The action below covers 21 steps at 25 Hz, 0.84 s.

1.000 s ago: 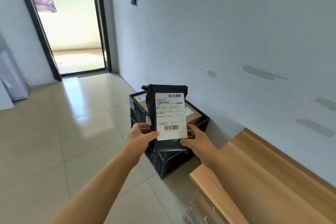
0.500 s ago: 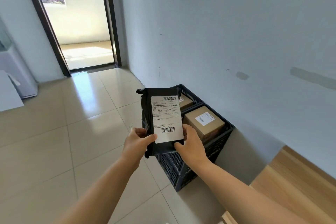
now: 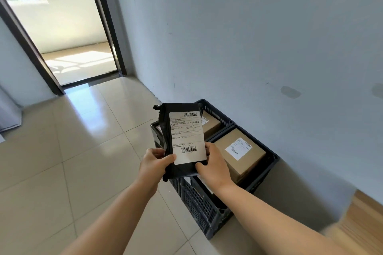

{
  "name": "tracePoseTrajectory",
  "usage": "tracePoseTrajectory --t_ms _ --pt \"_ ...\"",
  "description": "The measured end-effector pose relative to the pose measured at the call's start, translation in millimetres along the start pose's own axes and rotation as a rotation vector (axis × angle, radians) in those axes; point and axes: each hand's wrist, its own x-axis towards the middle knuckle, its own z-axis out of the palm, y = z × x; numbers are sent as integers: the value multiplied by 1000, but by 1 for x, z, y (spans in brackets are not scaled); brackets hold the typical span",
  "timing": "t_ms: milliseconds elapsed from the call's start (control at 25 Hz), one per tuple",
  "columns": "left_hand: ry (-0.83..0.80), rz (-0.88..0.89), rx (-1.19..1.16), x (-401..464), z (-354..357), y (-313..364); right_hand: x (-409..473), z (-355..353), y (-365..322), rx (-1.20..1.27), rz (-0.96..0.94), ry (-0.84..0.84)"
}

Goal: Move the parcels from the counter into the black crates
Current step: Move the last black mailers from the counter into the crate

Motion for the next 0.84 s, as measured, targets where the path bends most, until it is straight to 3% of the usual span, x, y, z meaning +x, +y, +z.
tracePoseTrajectory --t_ms 240,440,840 --pt "-115 -69 39 87 53 21 78 -7 12 -99 114 141" --pt "-280 -150 111 165 100 37 148 0 17 -368 379 261" --pt "-579 -370 269 288 147 9 233 50 45 -505 864 415"
